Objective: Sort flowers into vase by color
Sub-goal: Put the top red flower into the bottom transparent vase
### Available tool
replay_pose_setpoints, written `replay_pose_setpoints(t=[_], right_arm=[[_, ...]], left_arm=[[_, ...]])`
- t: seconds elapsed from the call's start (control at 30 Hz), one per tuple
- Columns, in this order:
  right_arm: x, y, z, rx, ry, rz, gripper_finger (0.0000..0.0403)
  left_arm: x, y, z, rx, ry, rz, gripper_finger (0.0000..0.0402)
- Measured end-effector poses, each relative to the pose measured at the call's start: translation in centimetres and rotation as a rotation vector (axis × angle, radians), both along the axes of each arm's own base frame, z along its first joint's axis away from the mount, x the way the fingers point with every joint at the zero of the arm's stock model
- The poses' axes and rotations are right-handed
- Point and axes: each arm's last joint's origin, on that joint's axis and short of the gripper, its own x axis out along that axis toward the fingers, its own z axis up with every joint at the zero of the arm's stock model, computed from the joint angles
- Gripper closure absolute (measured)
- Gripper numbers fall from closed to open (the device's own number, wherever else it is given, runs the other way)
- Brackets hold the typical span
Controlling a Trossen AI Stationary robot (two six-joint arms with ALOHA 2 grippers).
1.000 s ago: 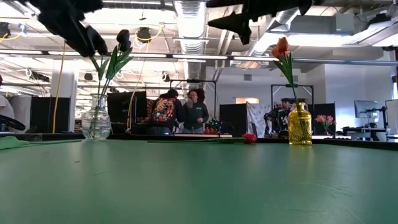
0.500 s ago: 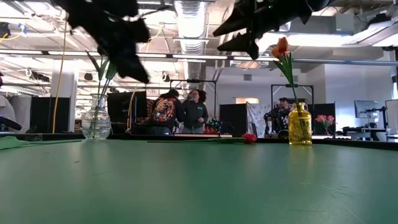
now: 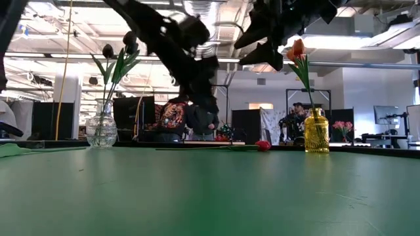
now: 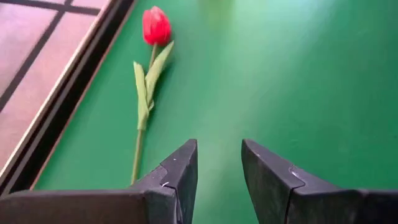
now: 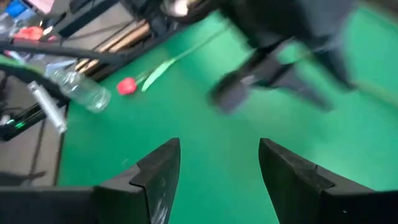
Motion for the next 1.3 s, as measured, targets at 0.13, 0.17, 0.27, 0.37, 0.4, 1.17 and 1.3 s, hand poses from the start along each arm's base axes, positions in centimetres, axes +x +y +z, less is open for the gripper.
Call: replay_pose_setpoints(t=[0.13, 0.17, 0.27, 0.37, 0.4, 1.17, 1.3], right_arm=[[-0.4, 0.3, -0.6, 0.083, 0.076, 0.009, 0.0159], [-0.5, 0.4, -0.9, 0.101, 0.103, 0.002, 0.0159], [-1.0, 0.6, -1.4, 0.123, 0.181, 0.0, 0.0159], [-1.3, 1.1, -1.8, 0.132, 0.232, 0.014, 0.0159], [-1.3, 1.3, -1.8, 0.133, 0.239, 0.02, 0.0159], [-1.3, 1.6, -1.9, 0.107, 0.254, 0.056, 0.0159], [-1.3, 1.9, -2.0, 0.108, 0.258, 0.065, 0.0159]], left_arm=[[1.7, 2.5, -1.8, 0.018, 0.042, 0.001, 0.0287], [1.9, 3.2, -2.2, 0.013, 0.051, -0.003, 0.0286], [2.2, 5.4, -3.2, -0.008, 0.065, -0.022, 0.0278], [2.2, 7.4, -4.1, -0.031, 0.092, -0.001, 0.0254], [2.1, 8.0, -4.3, -0.044, 0.106, 0.006, 0.0243], [2.2, 9.7, -7.8, -0.107, 0.191, -0.008, 0.0196], [2.3, 9.7, -7.7, -0.124, 0.183, -0.016, 0.0225]])
